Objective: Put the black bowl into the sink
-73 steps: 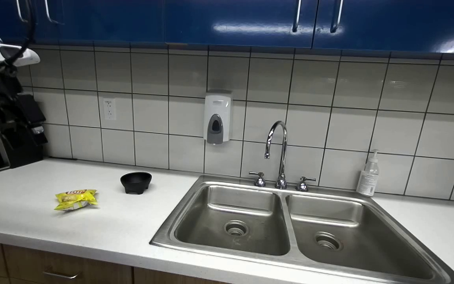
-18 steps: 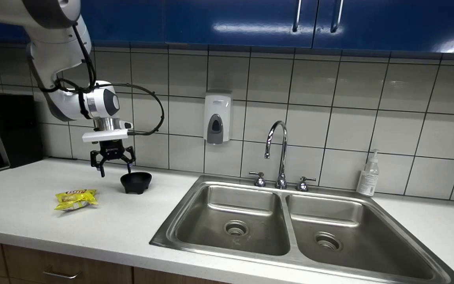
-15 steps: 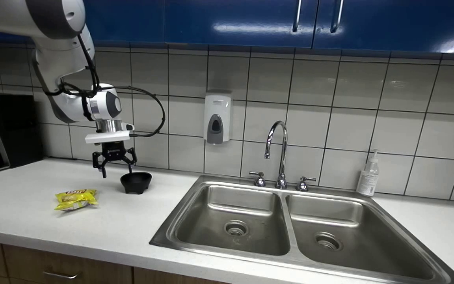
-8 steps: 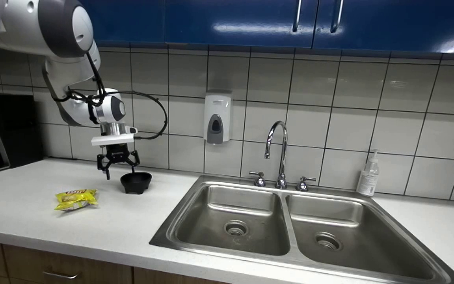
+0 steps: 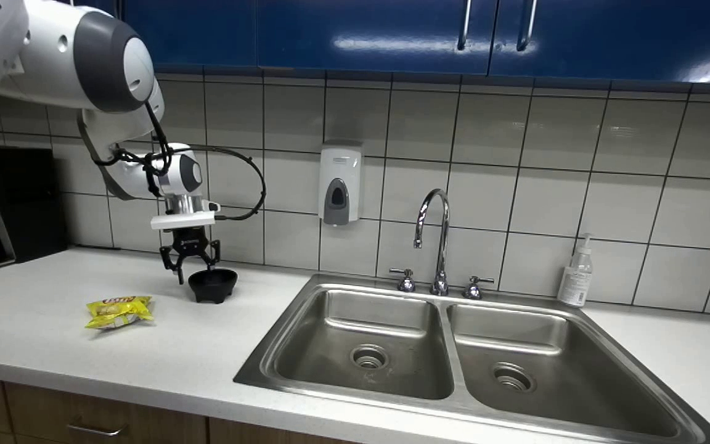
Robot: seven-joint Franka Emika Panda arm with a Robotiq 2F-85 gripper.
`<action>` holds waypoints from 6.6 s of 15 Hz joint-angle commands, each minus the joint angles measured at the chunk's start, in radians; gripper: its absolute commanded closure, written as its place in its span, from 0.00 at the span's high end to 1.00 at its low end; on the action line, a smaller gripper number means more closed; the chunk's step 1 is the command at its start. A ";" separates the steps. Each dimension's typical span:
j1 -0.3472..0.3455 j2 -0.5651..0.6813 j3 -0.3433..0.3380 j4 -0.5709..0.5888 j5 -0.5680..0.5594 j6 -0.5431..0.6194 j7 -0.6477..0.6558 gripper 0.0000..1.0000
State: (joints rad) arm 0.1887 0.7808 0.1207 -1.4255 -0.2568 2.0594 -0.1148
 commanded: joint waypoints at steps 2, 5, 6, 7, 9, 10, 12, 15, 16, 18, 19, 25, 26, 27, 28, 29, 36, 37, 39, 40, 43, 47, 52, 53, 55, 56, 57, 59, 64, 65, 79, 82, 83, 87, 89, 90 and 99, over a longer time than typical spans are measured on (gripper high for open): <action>0.020 0.037 -0.017 0.082 0.002 -0.057 -0.033 0.33; 0.020 0.034 -0.016 0.084 0.004 -0.053 -0.037 0.11; 0.019 0.031 -0.016 0.081 0.006 -0.048 -0.037 0.02; 0.017 0.029 -0.014 0.079 0.009 -0.046 -0.037 0.00; 0.014 0.022 -0.013 0.072 0.012 -0.040 -0.038 0.00; 0.015 0.020 -0.013 0.069 0.011 -0.038 -0.036 0.02; 0.016 0.018 -0.013 0.065 0.010 -0.036 -0.035 0.02; 0.020 -0.001 -0.014 0.045 0.006 -0.026 -0.025 0.02; 0.024 -0.020 -0.013 0.026 0.003 -0.012 -0.020 0.02; 0.037 -0.059 -0.015 -0.005 -0.008 0.009 -0.005 0.02; 0.043 -0.076 -0.014 -0.016 -0.010 0.017 -0.001 0.02; 0.053 -0.193 -0.020 -0.110 -0.006 0.060 0.033 0.02; 0.049 -0.212 -0.024 -0.130 -0.006 0.066 0.043 0.02; 0.044 -0.235 -0.029 -0.159 -0.005 0.077 0.056 0.02; 0.038 -0.259 -0.036 -0.190 -0.004 0.091 0.068 0.02; 0.032 -0.279 -0.043 -0.217 -0.002 0.104 0.080 0.02; -0.030 -0.434 -0.088 -0.452 0.009 0.218 0.151 0.02; -0.039 -0.454 -0.093 -0.483 0.010 0.233 0.159 0.02; -0.063 -0.490 -0.107 -0.543 0.012 0.265 0.166 0.02; -0.078 -0.507 -0.113 -0.571 0.017 0.280 0.163 0.02; -0.122 -0.549 -0.135 -0.640 0.029 0.318 0.146 0.02; -0.184 -0.586 -0.170 -0.712 0.049 0.370 0.123 0.02; -0.253 -0.598 -0.210 -0.762 0.082 0.420 0.098 0.02; -0.265 -0.597 -0.216 -0.771 0.093 0.431 0.091 0.02; -0.285 -0.591 -0.228 -0.785 0.113 0.447 0.084 0.02; -0.293 -0.588 -0.234 -0.791 0.119 0.452 0.082 0.02; -0.304 -0.585 -0.236 -0.797 0.134 0.458 0.074 0.02; -0.318 -0.575 -0.245 -0.807 0.158 0.469 0.067 0.02; -0.353 -0.539 -0.254 -0.812 0.227 0.484 0.055 0.02; -0.358 -0.528 -0.254 -0.808 0.238 0.485 0.053 0.02; -0.411 -0.298 -0.238 -0.608 0.324 0.476 0.027 0.02; -0.429 -0.232 -0.227 -0.539 0.350 0.464 0.013 0.02; -0.435 -0.208 -0.224 -0.516 0.357 0.459 0.012 0.02; -0.456 -0.123 -0.212 -0.441 0.377 0.443 0.017 0.02; -0.466 -0.086 -0.205 -0.409 0.381 0.433 0.018 0.02; -0.469 -0.070 -0.203 -0.395 0.382 0.428 0.019 0.02; -0.481 0.036 -0.192 -0.305 0.388 0.380 0.024 0.02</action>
State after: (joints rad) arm -0.2624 0.7892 -0.0971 -1.7856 0.1116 2.4918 -0.0662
